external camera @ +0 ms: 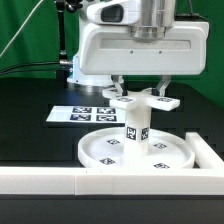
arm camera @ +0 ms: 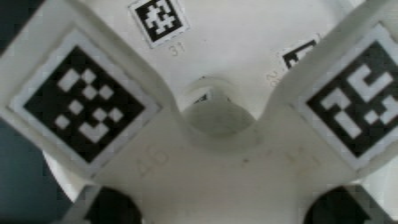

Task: Assemble round table

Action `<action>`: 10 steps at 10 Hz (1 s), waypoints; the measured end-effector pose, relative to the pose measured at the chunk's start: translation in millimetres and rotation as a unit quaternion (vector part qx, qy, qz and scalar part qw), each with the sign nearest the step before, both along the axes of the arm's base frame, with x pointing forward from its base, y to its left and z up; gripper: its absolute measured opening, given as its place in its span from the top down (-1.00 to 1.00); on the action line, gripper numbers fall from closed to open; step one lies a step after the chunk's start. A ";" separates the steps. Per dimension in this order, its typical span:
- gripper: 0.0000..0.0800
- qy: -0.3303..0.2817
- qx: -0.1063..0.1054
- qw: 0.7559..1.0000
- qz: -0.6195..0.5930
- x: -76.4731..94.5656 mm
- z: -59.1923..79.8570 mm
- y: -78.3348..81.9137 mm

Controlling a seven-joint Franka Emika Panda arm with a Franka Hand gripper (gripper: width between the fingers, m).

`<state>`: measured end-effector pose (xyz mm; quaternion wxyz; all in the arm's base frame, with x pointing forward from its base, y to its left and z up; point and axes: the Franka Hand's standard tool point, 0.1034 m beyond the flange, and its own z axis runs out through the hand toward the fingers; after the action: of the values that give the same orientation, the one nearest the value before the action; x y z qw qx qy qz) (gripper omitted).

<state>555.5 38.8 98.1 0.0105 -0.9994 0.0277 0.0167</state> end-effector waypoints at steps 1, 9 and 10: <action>-0.11 0.000 0.005 0.999 -0.051 0.5 0.1 -0.7; -0.62 0.036 0.014 0.990 -0.138 -2.2 51.2 4.6; -0.62 0.027 0.013 0.990 -0.138 0.3 45.9 3.3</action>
Offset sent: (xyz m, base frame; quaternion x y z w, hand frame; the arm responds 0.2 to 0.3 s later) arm 0.0000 0.0000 0.0000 0.0000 0.0000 0.1296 0.9916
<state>555.9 42.2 143.9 0.0245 -0.9849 0.1658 0.0426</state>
